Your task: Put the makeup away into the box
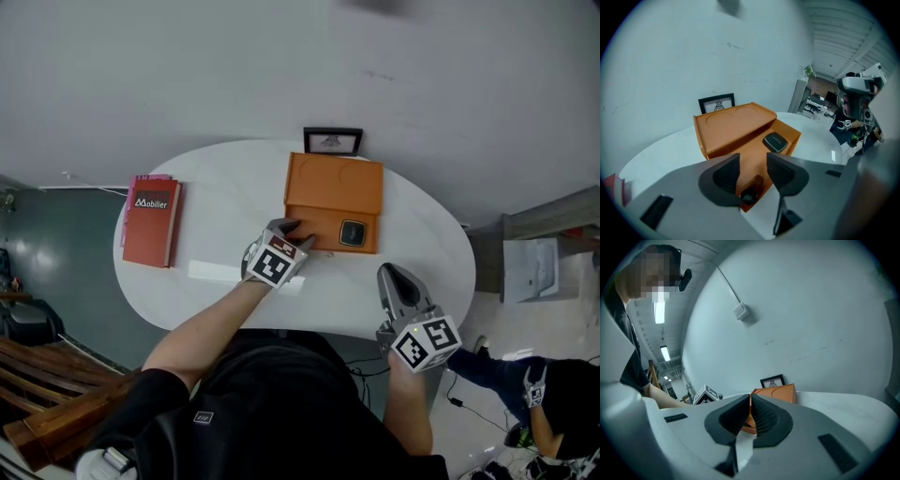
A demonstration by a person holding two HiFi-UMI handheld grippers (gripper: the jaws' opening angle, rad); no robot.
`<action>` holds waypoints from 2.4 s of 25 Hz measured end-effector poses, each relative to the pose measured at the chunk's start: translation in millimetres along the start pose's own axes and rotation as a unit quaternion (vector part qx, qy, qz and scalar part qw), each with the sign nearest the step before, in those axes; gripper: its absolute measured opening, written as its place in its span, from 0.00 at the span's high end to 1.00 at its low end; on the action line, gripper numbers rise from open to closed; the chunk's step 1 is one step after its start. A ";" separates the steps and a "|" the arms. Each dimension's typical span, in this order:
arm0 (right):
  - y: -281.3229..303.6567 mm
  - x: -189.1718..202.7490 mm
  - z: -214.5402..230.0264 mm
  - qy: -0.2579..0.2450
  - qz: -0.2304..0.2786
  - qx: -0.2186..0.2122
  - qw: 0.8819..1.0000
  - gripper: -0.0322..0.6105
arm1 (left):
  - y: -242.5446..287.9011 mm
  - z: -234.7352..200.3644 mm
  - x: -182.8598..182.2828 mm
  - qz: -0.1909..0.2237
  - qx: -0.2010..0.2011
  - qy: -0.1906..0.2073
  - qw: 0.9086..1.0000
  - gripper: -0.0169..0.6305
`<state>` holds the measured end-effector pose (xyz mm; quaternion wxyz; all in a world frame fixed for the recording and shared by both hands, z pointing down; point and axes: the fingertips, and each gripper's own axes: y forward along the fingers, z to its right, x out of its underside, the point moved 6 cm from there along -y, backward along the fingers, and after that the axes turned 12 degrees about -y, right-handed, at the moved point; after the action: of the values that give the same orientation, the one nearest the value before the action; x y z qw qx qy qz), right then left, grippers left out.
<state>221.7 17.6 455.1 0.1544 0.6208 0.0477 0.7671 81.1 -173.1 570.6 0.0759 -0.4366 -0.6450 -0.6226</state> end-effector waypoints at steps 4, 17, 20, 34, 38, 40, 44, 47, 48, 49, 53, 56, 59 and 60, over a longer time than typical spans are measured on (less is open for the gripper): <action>-4.8 -0.9 -5.3 0.001 0.003 0.006 1.000 0.89 | -12.2 -1.0 -4.8 0.021 -0.009 0.008 1.000 0.69; 29.1 -42.7 -76.9 -0.095 -0.006 -0.015 0.995 0.89 | -151.9 -22.3 -17.2 0.158 0.006 -0.017 0.987 0.87; 48.5 -71.9 -107.8 -0.162 0.011 -0.044 0.986 0.89 | -198.3 -37.4 -17.2 0.188 -0.006 -0.014 0.982 0.90; 80.1 -156.3 -217.5 -0.070 0.190 -0.077 0.976 0.89 | -361.4 -85.9 -5.2 0.275 -0.033 -0.012 0.961 0.92; 69.7 -177.8 -224.9 -0.124 0.207 -0.069 0.968 0.89 | -394.1 -79.3 -8.9 0.318 -0.052 -0.033 0.946 0.92; 72.7 -182.3 -223.5 -0.160 0.195 -0.065 0.966 0.89 | -402.6 -79.6 -10.0 0.330 -0.070 -0.041 0.940 0.92; 83.3 -185.2 -219.8 -0.187 0.171 -0.090 0.963 0.89 | -403.4 -84.6 -19.0 0.336 -0.103 -0.043 0.935 0.92; 91.4 -190.6 -218.8 -0.167 0.175 -0.126 0.962 0.89 | -397.5 -82.8 -28.8 0.332 -0.106 -0.047 0.936 0.92; 89.4 -193.5 -214.7 -0.156 0.185 -0.122 0.963 0.89 | -396.3 -79.7 -30.8 0.332 -0.106 -0.049 0.936 0.92; 85.4 -195.4 -208.5 -0.141 0.195 -0.112 0.964 0.89 | -395.2 -76.4 -32.2 0.333 -0.106 -0.049 0.936 0.92; 75.0 -185.4 -186.3 -0.113 0.190 -0.089 0.971 0.89 | -389.1 -69.8 -29.1 0.328 -0.116 -0.053 0.936 0.92; 73.5 -177.7 -179.3 -0.122 0.182 -0.084 0.972 0.90 | -382.4 -69.1 -25.0 0.328 -0.117 -0.065 0.935 0.93; 69.2 -167.8 -180.7 -0.159 0.161 -0.079 0.971 0.90 | -377.7 -63.1 -22.4 0.324 -0.117 -0.062 0.937 0.93; 68.1 -164.2 -183.6 -0.177 0.150 -0.081 0.969 0.90 | -378.7 -61.7 -22.4 0.325 -0.118 -0.060 0.936 0.93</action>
<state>61.8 -73.8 277.9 0.0929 0.7319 -0.1365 0.6611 -181.9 -178.0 290.3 0.1830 -0.6648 -0.3932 -0.6082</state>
